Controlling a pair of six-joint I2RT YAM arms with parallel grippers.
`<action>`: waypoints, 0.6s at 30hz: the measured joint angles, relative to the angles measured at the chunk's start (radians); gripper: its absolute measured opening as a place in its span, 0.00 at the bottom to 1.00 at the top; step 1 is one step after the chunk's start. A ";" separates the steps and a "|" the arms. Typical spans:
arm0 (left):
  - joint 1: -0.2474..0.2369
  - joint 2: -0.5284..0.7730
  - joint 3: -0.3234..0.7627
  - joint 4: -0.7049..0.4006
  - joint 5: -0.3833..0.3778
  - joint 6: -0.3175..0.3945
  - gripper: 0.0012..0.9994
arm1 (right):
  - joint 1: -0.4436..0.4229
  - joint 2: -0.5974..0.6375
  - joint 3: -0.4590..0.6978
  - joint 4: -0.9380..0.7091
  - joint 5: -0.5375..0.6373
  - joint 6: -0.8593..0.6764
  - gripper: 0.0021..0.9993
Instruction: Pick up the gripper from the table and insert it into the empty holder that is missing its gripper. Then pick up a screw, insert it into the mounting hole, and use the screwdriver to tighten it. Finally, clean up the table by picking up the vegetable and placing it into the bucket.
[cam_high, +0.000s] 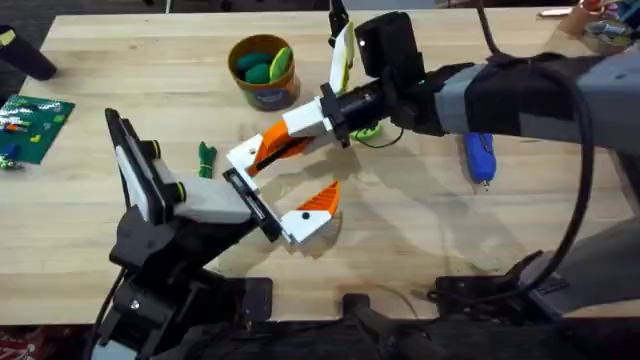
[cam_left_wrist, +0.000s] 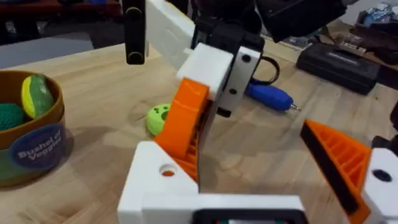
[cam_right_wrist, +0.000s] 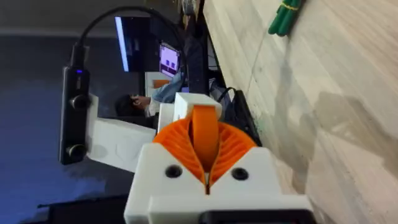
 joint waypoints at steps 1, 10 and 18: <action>0.000 0.000 0.000 0.000 -0.002 -0.001 0.98 | 0.001 0.000 0.000 0.000 0.004 0.002 0.03; 0.004 0.001 0.000 0.000 -0.015 0.007 0.98 | 0.007 0.000 -0.004 -0.009 0.055 0.005 0.40; 0.004 -0.002 0.000 0.002 -0.008 0.047 0.98 | -0.009 0.026 -0.022 -0.022 0.043 0.003 0.99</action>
